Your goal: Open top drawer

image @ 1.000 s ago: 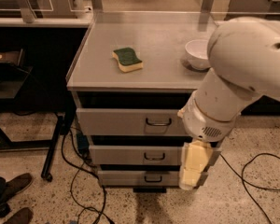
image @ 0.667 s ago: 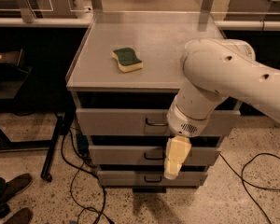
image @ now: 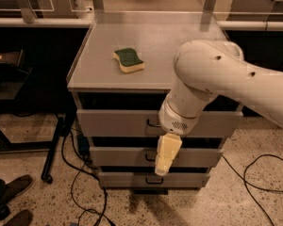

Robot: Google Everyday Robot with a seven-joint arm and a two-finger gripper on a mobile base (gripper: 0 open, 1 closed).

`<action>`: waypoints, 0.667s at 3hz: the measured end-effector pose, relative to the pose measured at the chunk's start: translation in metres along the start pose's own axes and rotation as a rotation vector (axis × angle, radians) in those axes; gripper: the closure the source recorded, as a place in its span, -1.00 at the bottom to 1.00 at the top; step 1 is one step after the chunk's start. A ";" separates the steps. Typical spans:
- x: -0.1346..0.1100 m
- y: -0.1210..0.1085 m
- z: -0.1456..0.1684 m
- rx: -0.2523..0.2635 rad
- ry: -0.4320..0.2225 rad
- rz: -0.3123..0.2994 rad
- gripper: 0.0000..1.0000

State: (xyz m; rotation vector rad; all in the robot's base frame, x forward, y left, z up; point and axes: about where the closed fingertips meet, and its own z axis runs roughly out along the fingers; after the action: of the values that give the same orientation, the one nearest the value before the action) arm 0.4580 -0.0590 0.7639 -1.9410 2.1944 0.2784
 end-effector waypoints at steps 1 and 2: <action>-0.021 -0.016 0.011 -0.011 -0.023 -0.021 -1.00; -0.033 -0.027 0.023 -0.022 -0.032 -0.031 -1.00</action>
Offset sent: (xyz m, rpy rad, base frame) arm 0.0468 0.0495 -0.0239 0.0448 0.0220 0.0456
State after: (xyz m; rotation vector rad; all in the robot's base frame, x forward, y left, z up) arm 0.4890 -0.0242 0.7508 -1.9662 2.1486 0.3282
